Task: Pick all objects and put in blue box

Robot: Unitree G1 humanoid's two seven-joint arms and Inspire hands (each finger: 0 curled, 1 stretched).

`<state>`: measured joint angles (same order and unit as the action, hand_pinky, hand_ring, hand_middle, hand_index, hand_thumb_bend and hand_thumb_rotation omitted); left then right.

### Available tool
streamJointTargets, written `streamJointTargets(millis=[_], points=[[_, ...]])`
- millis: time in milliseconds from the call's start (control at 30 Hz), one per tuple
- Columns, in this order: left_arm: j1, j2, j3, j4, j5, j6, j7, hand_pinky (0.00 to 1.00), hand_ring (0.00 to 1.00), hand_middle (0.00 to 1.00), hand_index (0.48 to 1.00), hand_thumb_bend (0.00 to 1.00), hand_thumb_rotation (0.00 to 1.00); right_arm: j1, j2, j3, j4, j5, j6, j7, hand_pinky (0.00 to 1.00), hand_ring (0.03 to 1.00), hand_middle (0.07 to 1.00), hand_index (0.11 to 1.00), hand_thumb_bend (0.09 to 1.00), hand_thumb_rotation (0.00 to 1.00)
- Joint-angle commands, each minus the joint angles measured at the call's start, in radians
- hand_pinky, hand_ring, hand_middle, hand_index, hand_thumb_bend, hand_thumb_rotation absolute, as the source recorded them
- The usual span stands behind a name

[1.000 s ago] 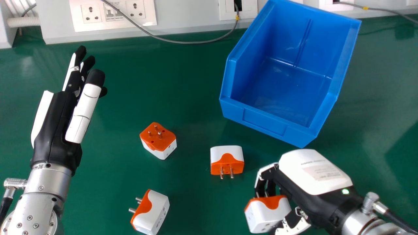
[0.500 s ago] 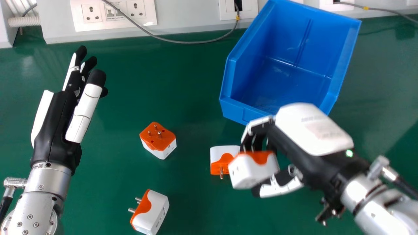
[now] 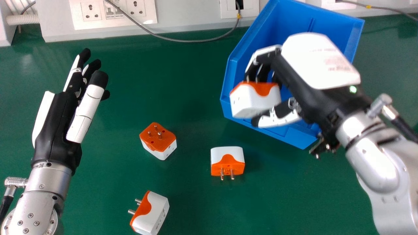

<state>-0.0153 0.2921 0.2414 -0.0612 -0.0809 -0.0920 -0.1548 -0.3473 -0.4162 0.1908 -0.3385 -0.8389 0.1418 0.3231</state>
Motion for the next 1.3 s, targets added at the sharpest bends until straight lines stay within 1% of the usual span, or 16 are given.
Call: streamJointTargets(millis=[0,133,367,500,633,867,967,1033,1133,1267], points=[[-0.011,0.013,0.003,-0.018,0.006,-0.01,0.0,0.83,0.93,0.95,0.973,0.8,0.9,-0.065,-0.003,-0.018,0.017,-0.016,-0.002,-0.038,0.34,0.424,0.517,0.519,0.494,0.0],[-0.012,0.013,0.005,-0.01,0.005,-0.013,-0.001,0.82,0.93,0.94,0.971,0.8,0.9,-0.142,-0.006,-0.016,0.098,-0.021,0.015,-0.056,0.33,0.425,0.521,0.524,0.493,0.0],[-0.007,0.012,0.006,-0.022,0.003,-0.007,-0.001,0.82,0.93,0.94,0.969,0.8,0.9,-0.256,0.0,-0.004,0.247,-0.026,0.04,-0.082,0.33,0.422,0.518,0.531,0.492,0.0],[-0.003,0.011,0.008,-0.026,-0.002,-0.005,-0.004,0.82,0.92,0.94,0.968,0.81,0.89,-0.323,0.009,0.015,0.358,-0.034,0.057,-0.11,0.33,0.422,0.513,0.529,0.493,0.0],[0.003,0.009,0.007,-0.036,-0.001,-0.002,-0.002,0.82,0.92,0.94,0.967,0.81,0.89,-0.373,0.008,0.036,0.449,-0.042,0.063,-0.14,0.34,0.429,0.513,0.524,0.494,0.0],[0.01,0.004,0.01,-0.044,-0.01,0.0,-0.004,0.82,0.92,0.94,0.965,0.83,0.89,-0.469,0.009,0.096,0.632,-0.067,0.074,-0.203,0.35,0.43,0.51,0.517,0.495,0.0],[0.014,0.0,0.01,-0.054,-0.01,0.003,-0.001,0.81,0.92,0.94,0.964,0.83,0.89,-0.503,0.01,0.129,0.707,-0.079,0.08,-0.229,0.35,0.426,0.514,0.511,0.495,0.0],[0.016,-0.003,0.009,-0.056,-0.008,0.004,0.0,0.81,0.92,0.94,0.964,0.83,0.89,-0.521,0.013,0.149,0.745,-0.091,0.088,-0.24,0.36,0.426,0.515,0.505,0.495,0.0],[0.019,-0.005,0.005,-0.067,-0.002,0.011,0.005,0.81,0.92,0.94,0.964,0.83,0.89,-0.549,0.02,0.176,0.798,-0.102,0.104,-0.254,0.35,0.425,0.515,0.509,0.495,0.0],[0.024,-0.007,0.002,-0.084,-0.001,0.022,0.007,0.81,0.92,0.94,0.964,0.83,0.89,-0.577,0.028,0.199,0.861,-0.099,0.118,-0.276,0.35,0.425,0.515,0.514,0.495,0.0]])
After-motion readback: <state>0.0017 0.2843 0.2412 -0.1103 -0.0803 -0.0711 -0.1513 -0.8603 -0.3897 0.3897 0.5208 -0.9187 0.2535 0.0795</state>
